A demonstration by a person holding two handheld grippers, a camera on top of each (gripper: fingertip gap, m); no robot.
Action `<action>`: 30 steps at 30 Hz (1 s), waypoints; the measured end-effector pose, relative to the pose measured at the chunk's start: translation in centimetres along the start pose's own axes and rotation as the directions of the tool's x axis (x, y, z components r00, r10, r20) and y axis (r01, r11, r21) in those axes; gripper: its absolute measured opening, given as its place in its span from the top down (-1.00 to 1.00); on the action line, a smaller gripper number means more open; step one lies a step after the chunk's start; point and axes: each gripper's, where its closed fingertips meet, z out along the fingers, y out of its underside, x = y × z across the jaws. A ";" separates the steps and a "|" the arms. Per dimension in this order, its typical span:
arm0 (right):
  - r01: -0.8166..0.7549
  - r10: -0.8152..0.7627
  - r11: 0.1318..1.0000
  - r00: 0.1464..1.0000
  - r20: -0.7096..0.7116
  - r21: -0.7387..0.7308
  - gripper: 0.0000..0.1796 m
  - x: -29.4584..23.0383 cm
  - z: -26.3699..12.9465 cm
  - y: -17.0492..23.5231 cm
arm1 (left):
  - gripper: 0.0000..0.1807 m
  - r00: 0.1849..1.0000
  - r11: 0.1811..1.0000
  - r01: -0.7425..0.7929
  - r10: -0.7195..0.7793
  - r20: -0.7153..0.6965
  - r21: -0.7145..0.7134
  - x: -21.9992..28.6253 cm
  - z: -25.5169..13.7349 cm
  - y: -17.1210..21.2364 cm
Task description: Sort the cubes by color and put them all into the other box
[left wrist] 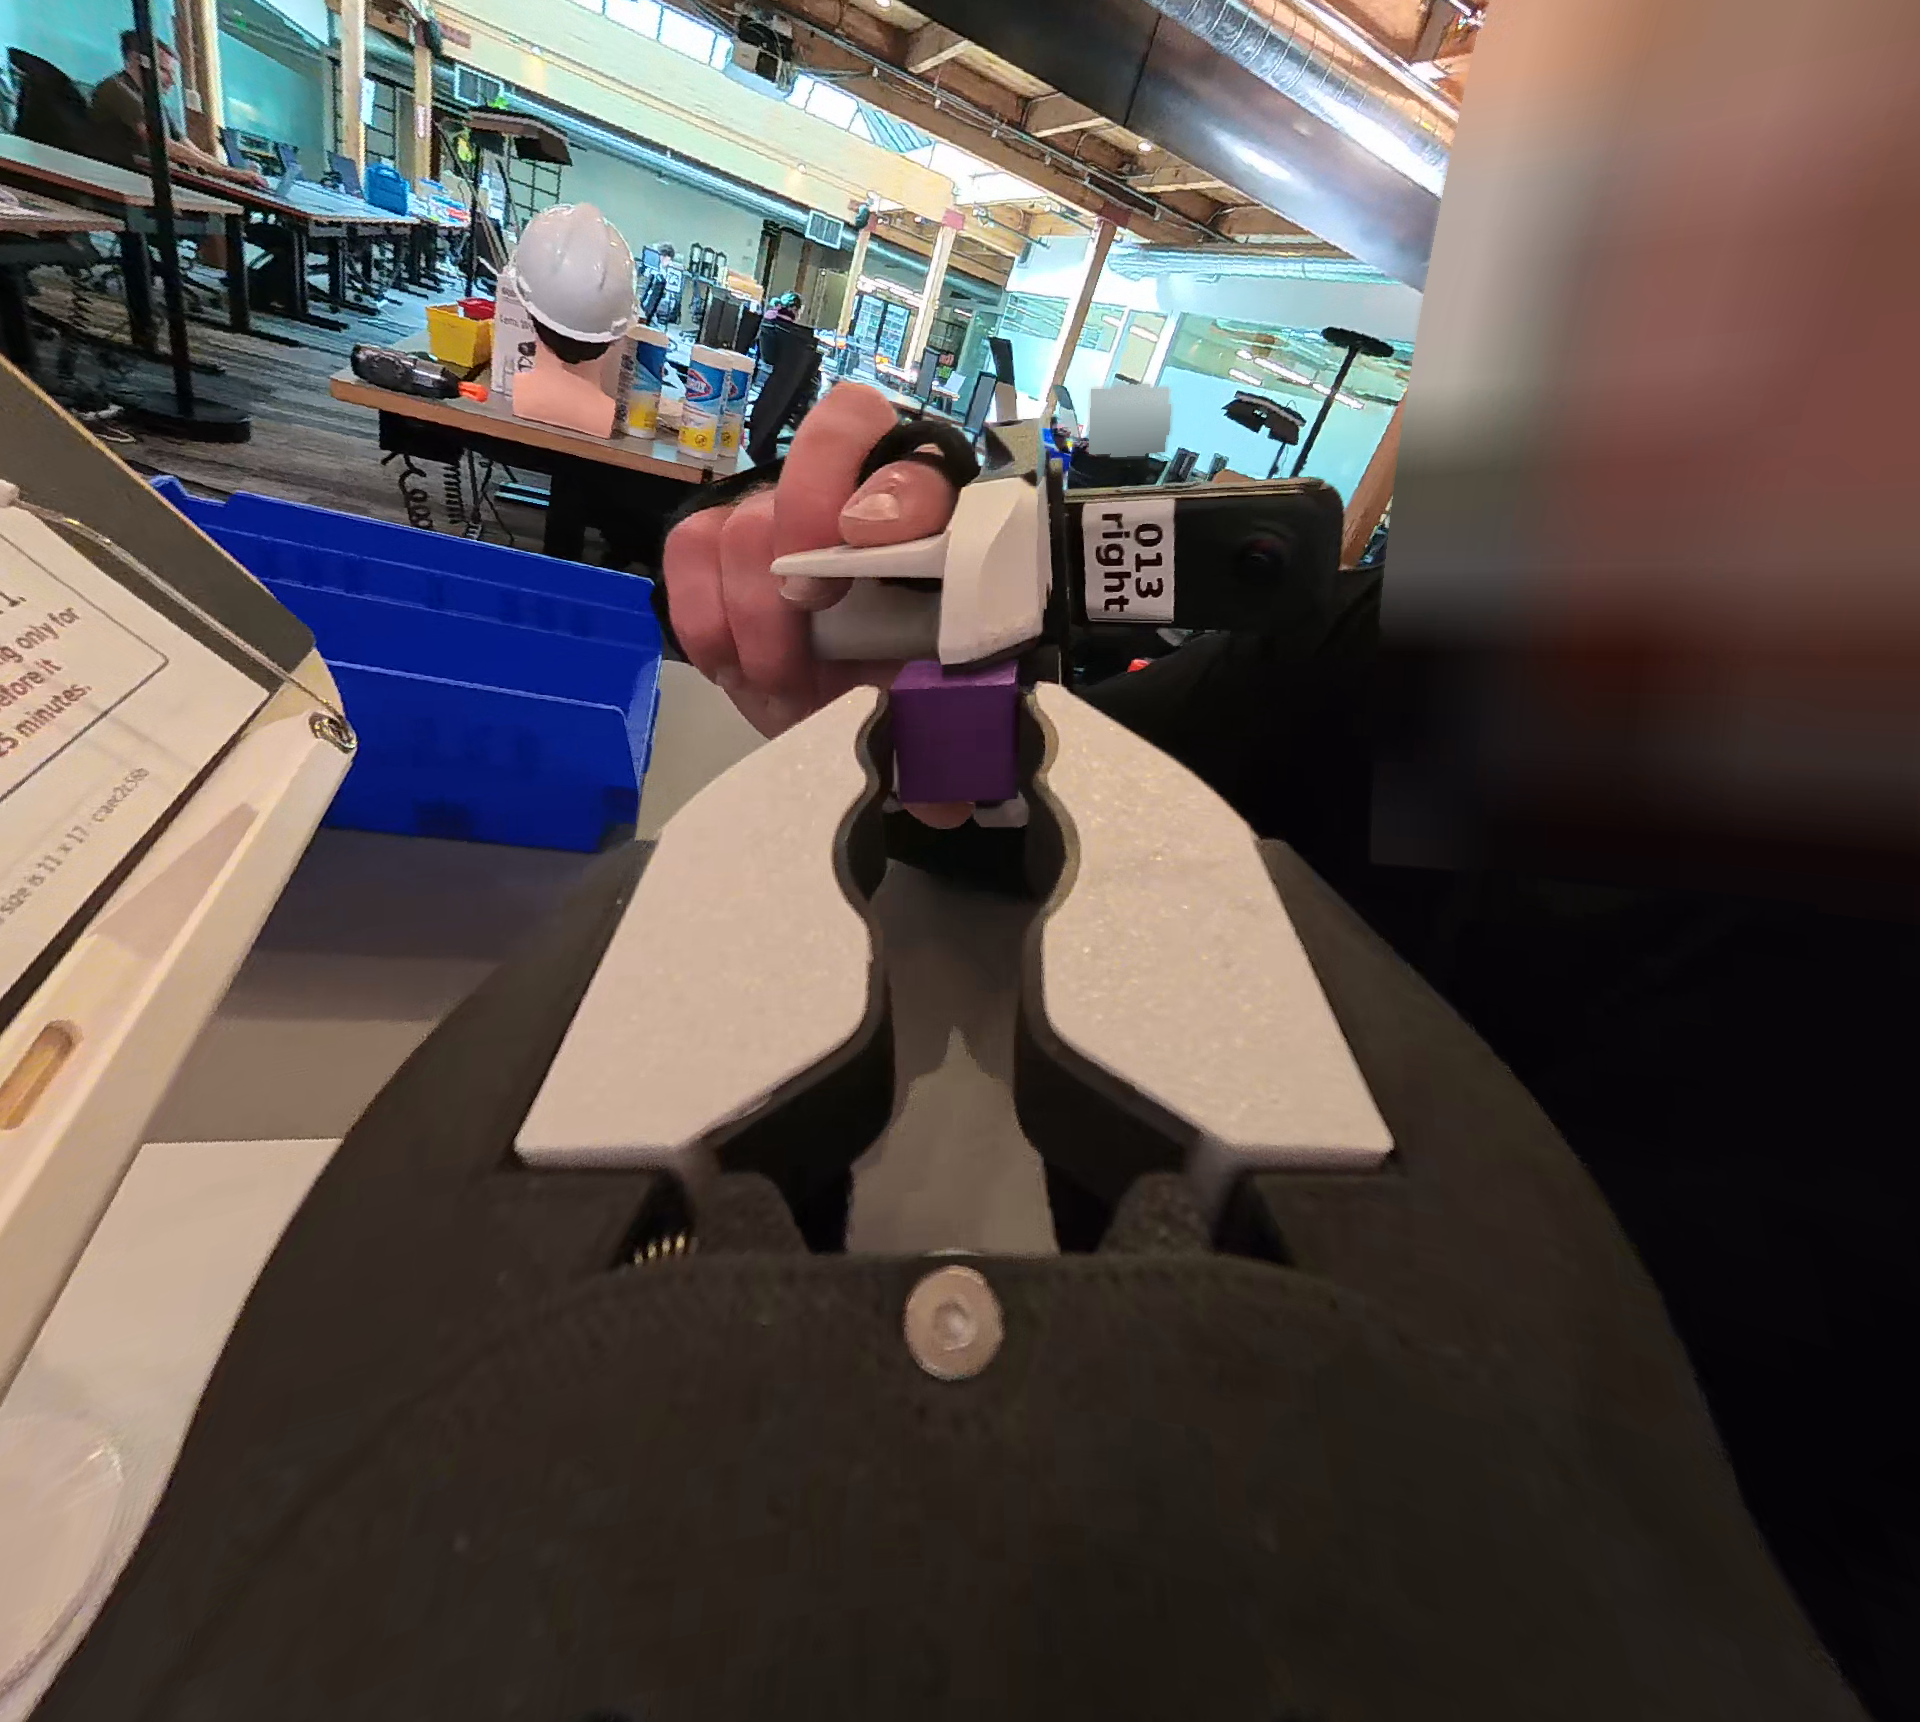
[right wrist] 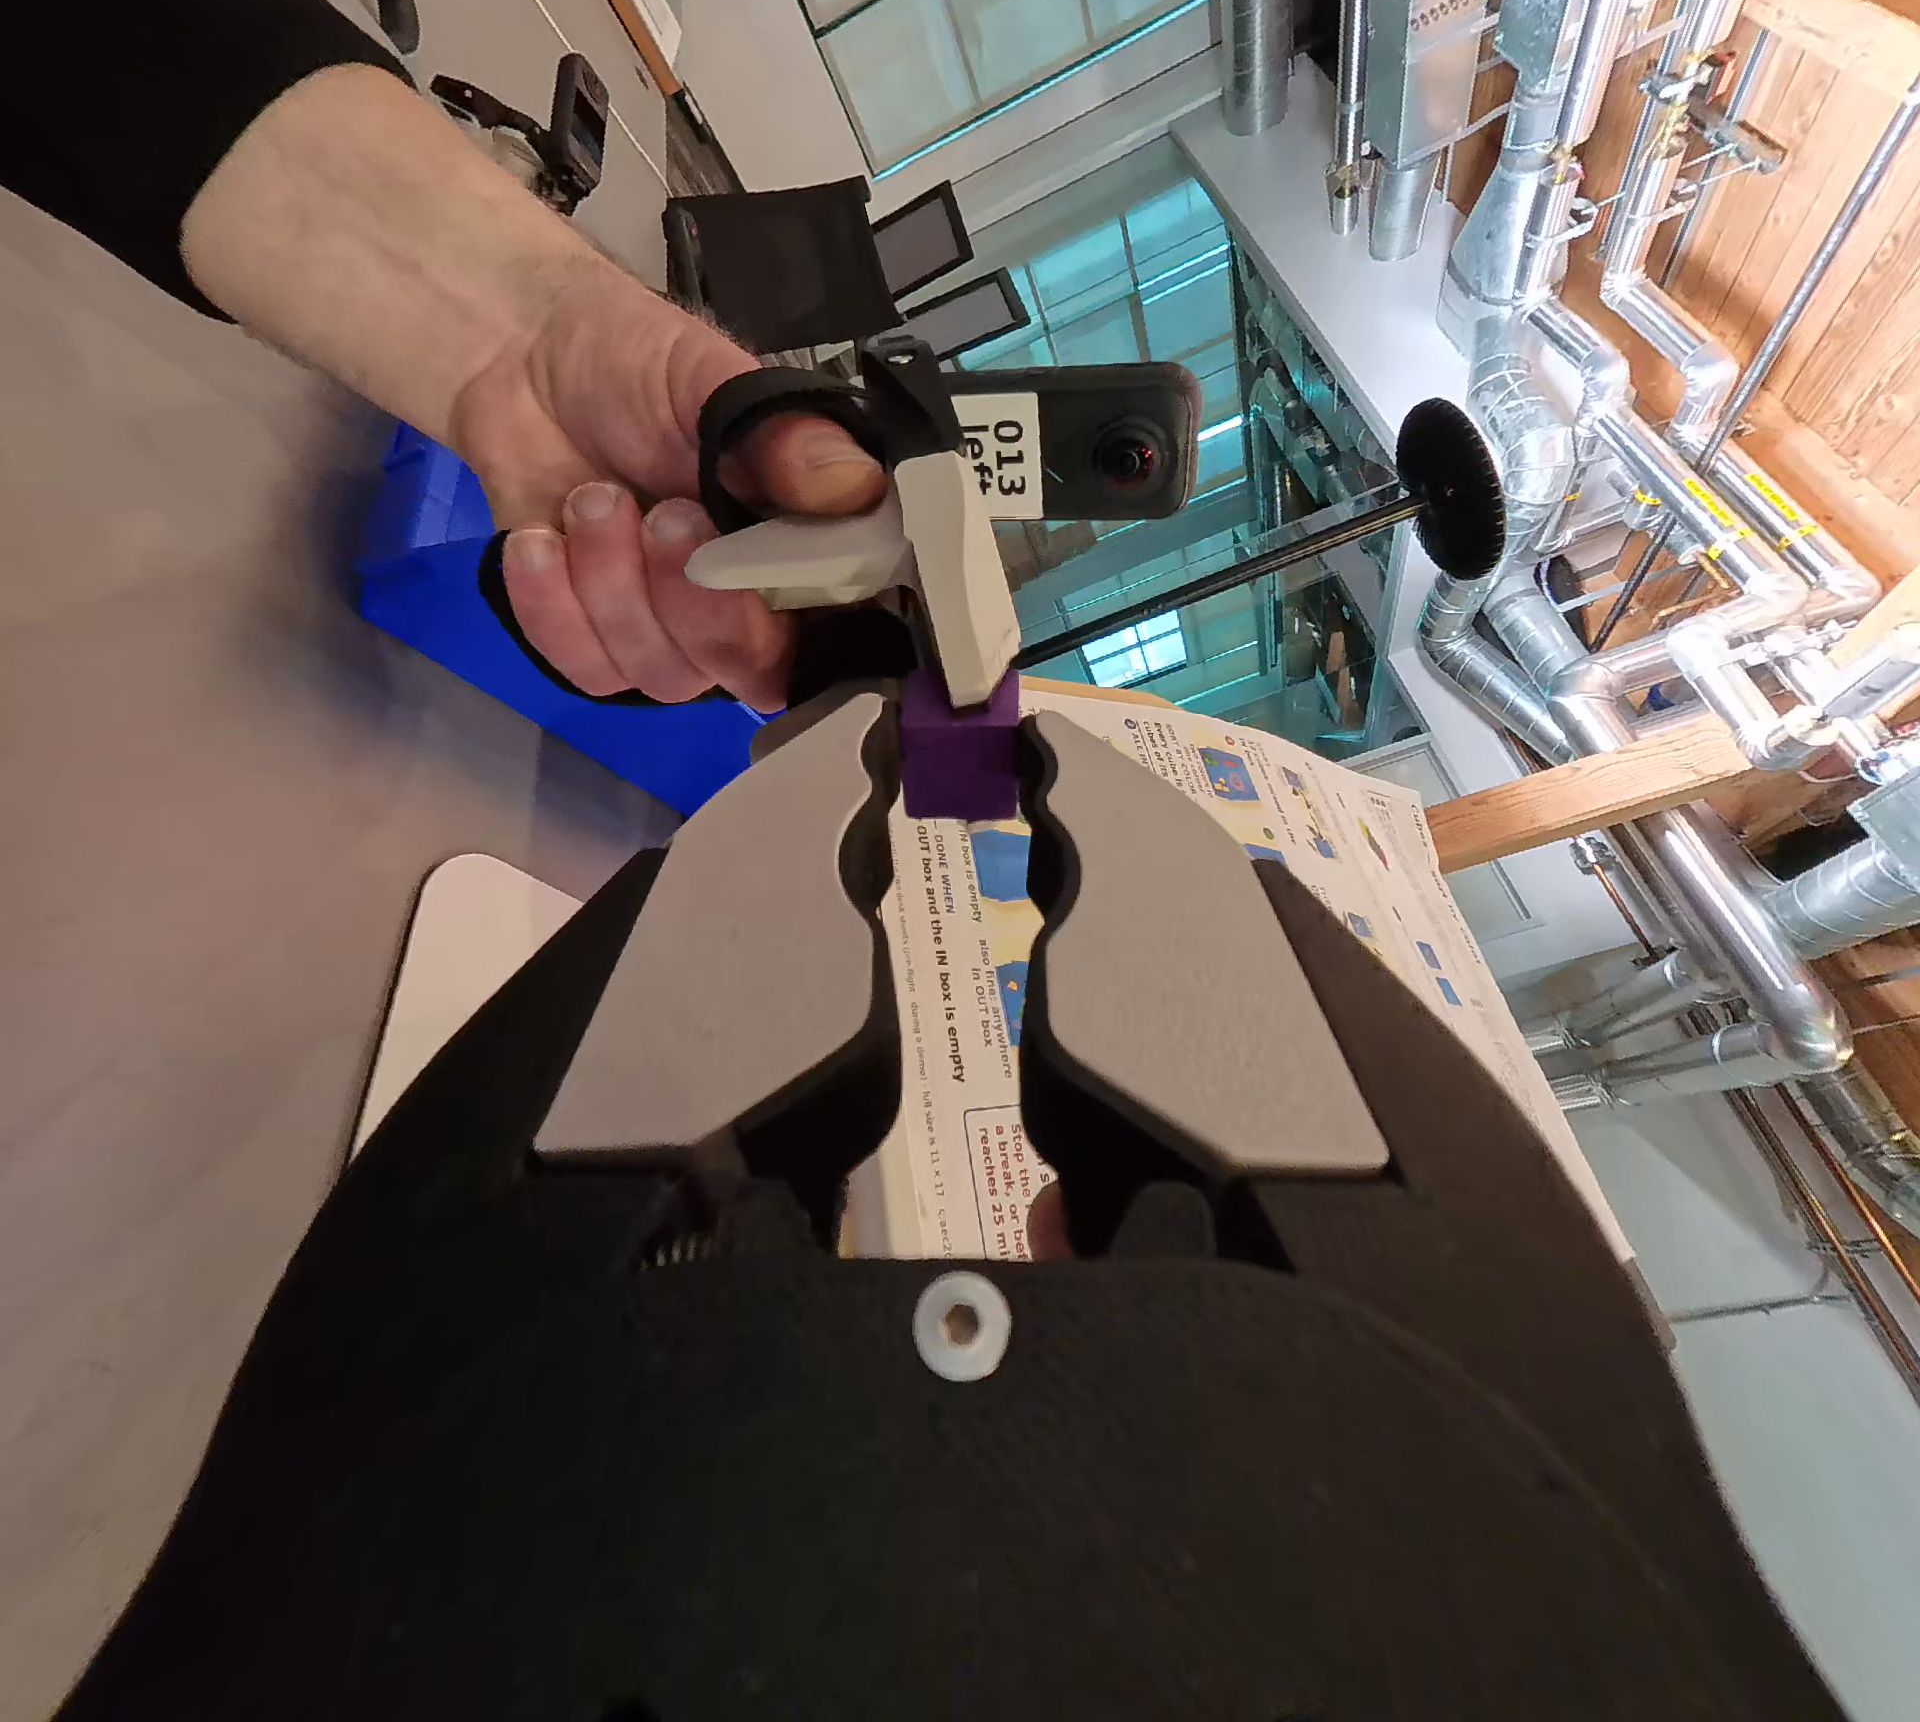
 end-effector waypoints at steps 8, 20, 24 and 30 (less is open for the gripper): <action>-0.057 0.057 0.998 0.998 0.003 -0.030 0.76 2.9 -2.2 0.3 | 1.00 0.951 0.973 -0.214 0.229 0.207 -0.090 -0.5 -2.0 -1.3; -0.093 0.109 0.964 0.993 0.051 -0.249 0.76 5.9 -8.5 5.2 | 1.00 0.599 0.715 -0.350 0.668 0.443 -0.605 -1.4 -3.4 -1.2; -0.099 0.133 0.937 0.988 0.078 -0.336 0.76 6.1 -10.6 7.4 | 1.00 0.506 0.618 -0.316 0.752 0.423 -0.720 -1.5 -3.1 -0.8; -0.105 0.182 0.880 0.975 0.125 -0.463 0.76 5.8 -13.6 11.0 | 1.00 0.371 0.492 -0.228 0.842 0.392 -0.841 -2.3 -3.8 -1.6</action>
